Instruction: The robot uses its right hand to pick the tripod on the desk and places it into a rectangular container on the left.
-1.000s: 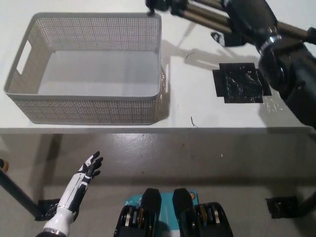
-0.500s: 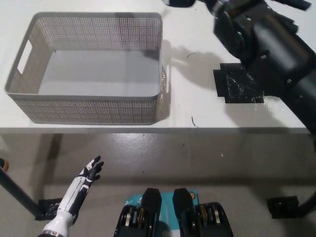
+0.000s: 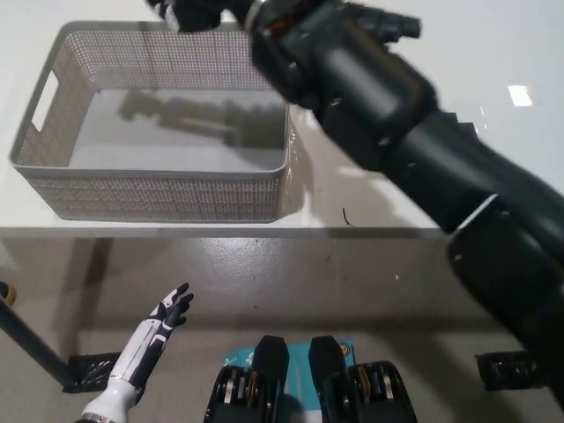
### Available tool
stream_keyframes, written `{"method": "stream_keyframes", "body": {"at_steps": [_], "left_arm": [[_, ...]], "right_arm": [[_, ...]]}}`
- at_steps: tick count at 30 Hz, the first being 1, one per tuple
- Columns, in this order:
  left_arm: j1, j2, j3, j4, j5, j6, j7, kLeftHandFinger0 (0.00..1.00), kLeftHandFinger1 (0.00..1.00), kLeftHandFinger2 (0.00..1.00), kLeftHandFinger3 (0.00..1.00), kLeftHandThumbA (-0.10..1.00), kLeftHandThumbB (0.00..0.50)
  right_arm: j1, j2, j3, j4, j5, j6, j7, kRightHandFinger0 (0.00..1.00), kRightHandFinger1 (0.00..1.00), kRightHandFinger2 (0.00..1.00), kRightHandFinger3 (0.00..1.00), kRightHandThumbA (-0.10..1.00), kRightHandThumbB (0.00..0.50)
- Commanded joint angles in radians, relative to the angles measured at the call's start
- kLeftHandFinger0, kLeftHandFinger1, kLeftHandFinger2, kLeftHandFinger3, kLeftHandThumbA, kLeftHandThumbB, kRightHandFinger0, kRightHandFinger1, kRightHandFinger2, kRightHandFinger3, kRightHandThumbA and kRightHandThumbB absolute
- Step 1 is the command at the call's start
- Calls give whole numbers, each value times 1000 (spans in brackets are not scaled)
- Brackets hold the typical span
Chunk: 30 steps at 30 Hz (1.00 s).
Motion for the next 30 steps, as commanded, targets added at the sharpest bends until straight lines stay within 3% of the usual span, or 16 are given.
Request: {"method": "stream_keyframes", "body": {"at_steps": [1, 4, 8, 10, 11, 12, 13, 14, 19, 22, 26, 29, 30], "left_arm": [[-4, 17, -5, -30, -1, -14, -20, 1000, 1000, 1000, 1000, 1000, 500], [-9, 18, -7, -32, -6, -9, -26, 1000, 1000, 1000, 1000, 1000, 500], [-15, 25, -9, -35, 7, -12, -22, 1000, 1000, 1000, 1000, 1000, 500], [-17, 28, -12, -35, 14, -19, -20, 1000, 1000, 1000, 1000, 1000, 500], [-18, 28, -12, -36, 14, -22, -20, 1000, 1000, 1000, 1000, 1000, 500], [-19, 28, -13, -39, 18, -19, -19, 1000, 1000, 1000, 1000, 1000, 500], [-19, 31, -15, -44, 20, -14, -21, 1000, 1000, 1000, 1000, 1000, 500], [-19, 32, -15, -45, 23, -10, -19, 1000, 1000, 1000, 1000, 1000, 500], [-35, 31, -17, -36, 29, -6, -17, 1000, 1000, 1000, 1000, 1000, 500], [-36, 33, -23, -39, 31, -3, -21, 1000, 1000, 1000, 1000, 1000, 500], [-31, 32, -31, -39, 37, -6, -22, 1000, 1000, 1000, 1000, 1000, 500], [-38, 33, -37, -34, 41, -1, -26, 1000, 1000, 1000, 1000, 1000, 500], [-42, 33, -39, -30, 43, -1, -27, 1000, 1000, 1000, 1000, 1000, 500]], "right_arm": [[-99, 37, -8, 46, -26, -14, -61, 0, 0, 0, 441, -99, 447], [-79, 71, 2, 151, -27, -32, -114, 0, 0, 26, 417, -100, 402], [-57, 85, 20, 253, -33, -58, -188, 0, 1, 70, 479, -100, 379], [-47, 92, 20, 311, -19, -52, -176, 0, 0, 7, 585, -100, 316], [-42, 89, 26, 333, -21, -55, -181, 0, 0, 34, 619, -100, 309], [-36, 87, 28, 352, -21, -57, -199, 11, 48, 110, 638, -100, 332], [-32, 86, 35, 368, -28, -44, -207, 0, 13, 115, 654, -100, 352], [-30, 85, 43, 390, -32, -38, -210, 0, 1, 60, 647, -100, 351], [-39, 64, 55, 417, -36, -29, -204, 0, 0, 90, 664, -100, 317], [-34, 56, 58, 412, -36, -28, -188, 0, 0, 110, 680, -100, 352], [-23, 64, 56, 400, -31, -26, -166, 0, 0, 65, 791, -45, 374], [-26, 63, 60, 395, -38, -42, -203, 0, 0, 70, 716, -38, 314], [-33, 63, 67, 391, -48, -38, -205, 29, 56, 197, 811, 81, 283]]}}
